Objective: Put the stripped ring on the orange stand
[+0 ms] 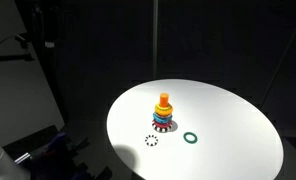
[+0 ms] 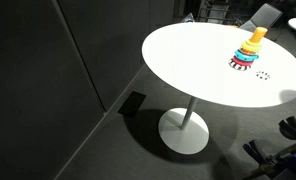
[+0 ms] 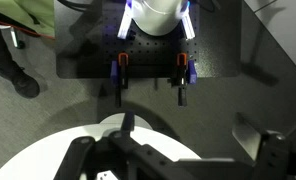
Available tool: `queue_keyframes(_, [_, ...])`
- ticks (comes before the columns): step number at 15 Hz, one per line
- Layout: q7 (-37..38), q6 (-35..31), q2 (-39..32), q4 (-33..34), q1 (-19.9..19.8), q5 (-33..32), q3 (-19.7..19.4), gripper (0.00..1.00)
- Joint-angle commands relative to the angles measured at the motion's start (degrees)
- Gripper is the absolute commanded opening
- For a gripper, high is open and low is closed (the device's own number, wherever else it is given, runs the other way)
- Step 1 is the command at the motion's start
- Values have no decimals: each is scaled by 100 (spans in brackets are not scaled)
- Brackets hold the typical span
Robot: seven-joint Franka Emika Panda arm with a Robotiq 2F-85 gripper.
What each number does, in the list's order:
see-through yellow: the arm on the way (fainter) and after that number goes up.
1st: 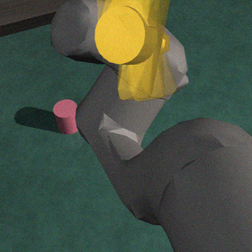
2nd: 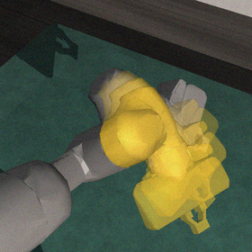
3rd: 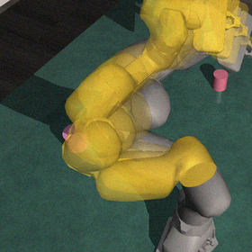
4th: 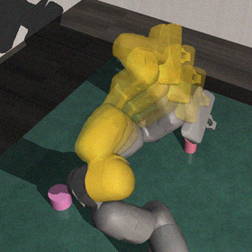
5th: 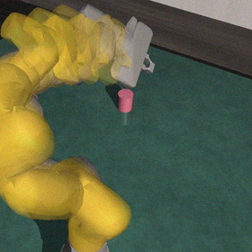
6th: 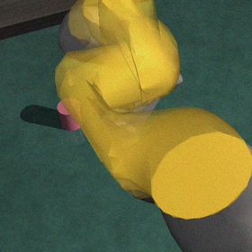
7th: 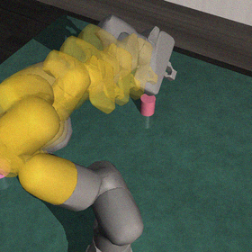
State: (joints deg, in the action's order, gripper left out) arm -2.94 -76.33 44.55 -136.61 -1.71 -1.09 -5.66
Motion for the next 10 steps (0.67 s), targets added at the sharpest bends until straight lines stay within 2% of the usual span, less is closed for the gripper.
queue_keyframes(1, [-28, 8, -8, 13, -49, 16, 32, 100])
queue_keyframes(6, [51, -113, -83, -30, -74, 5, 55, 100])
queue_keyframes(10, [146, -477, -224, -125, -103, 1, 67, 100])
